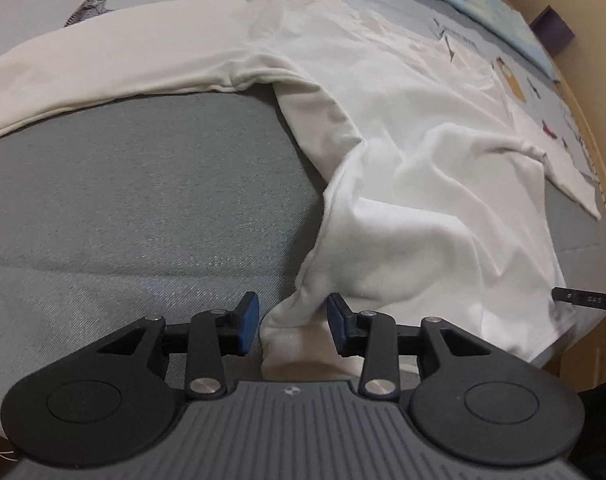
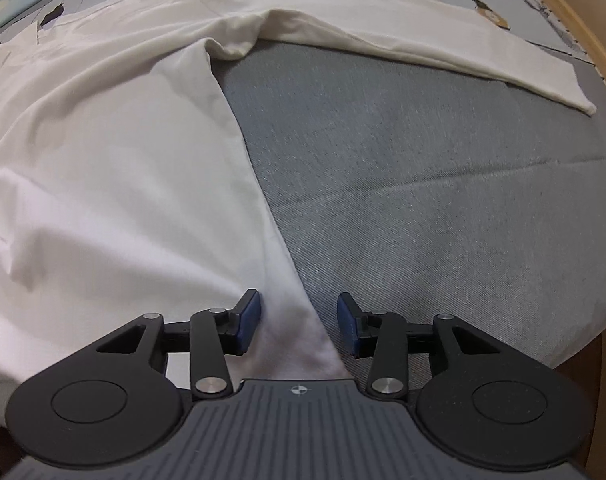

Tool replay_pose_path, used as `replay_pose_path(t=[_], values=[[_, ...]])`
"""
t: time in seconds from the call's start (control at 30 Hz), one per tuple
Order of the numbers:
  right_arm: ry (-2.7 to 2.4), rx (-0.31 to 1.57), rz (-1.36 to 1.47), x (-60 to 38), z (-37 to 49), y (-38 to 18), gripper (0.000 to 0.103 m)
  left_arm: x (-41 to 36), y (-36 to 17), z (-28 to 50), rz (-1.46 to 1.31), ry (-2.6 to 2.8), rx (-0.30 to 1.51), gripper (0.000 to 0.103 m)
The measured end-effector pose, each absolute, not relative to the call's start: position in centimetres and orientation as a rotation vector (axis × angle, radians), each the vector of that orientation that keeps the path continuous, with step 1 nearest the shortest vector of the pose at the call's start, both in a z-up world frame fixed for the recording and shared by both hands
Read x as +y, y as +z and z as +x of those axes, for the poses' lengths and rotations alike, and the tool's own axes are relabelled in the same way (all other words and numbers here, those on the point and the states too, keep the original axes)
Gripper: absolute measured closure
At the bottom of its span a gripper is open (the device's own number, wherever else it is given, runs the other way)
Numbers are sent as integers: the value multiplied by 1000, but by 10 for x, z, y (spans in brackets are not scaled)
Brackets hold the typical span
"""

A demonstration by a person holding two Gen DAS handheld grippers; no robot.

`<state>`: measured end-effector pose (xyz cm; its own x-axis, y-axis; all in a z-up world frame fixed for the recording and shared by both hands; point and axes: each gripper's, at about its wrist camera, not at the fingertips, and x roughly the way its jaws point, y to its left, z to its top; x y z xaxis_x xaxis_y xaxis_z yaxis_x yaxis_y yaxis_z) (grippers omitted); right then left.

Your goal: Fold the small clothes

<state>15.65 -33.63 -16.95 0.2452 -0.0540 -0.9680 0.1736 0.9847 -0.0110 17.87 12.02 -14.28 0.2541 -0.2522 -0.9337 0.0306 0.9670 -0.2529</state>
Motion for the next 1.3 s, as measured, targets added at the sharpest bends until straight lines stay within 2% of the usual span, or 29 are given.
replay_pose_path(t=[0.1,0.17,0.2,0.23,0.27,0.3,0.33,0.6,0.73,0.87,1.0,1.07,1.13,1.3], values=[[-133,1330,121,-341,156,-170,59,113,-147,181,-168,-200,1305,61],[-103,1338,103,-339,155,-169,64,108,-145,182,-137,-199,1293,62],[-80,1338,98,-337,155,-169,78,106,-143,181,-123,-199,1277,67],[-58,1338,96,-335,154,-167,92,105,-140,180,-117,-203,1262,83],[-37,1337,90,-333,154,-166,95,104,-135,180,-114,-208,1257,92],[-28,1332,84,-332,154,-164,96,105,-132,179,-116,-214,1251,97],[-23,1325,85,-332,155,-162,96,106,-126,176,-116,-223,1238,98],[0,1197,291,-360,146,-125,97,157,-61,126,-212,-298,1092,100],[41,1166,324,-366,139,-113,97,187,-72,112,-232,-222,1185,103],[35,1193,268,-367,135,-113,97,194,-87,115,-173,-156,1274,103],[45,1299,230,-365,130,-128,97,184,-93,122,-170,-183,1284,101],[74,1335,166,-355,127,-134,97,173,-96,126,-151,-204,1280,97],[62,1363,107,-350,125,-140,96,162,-104,130,-149,-222,1294,84],[22,1389,95,-354,127,-148,96,134,-129,132,-48,-260,1362,76]])
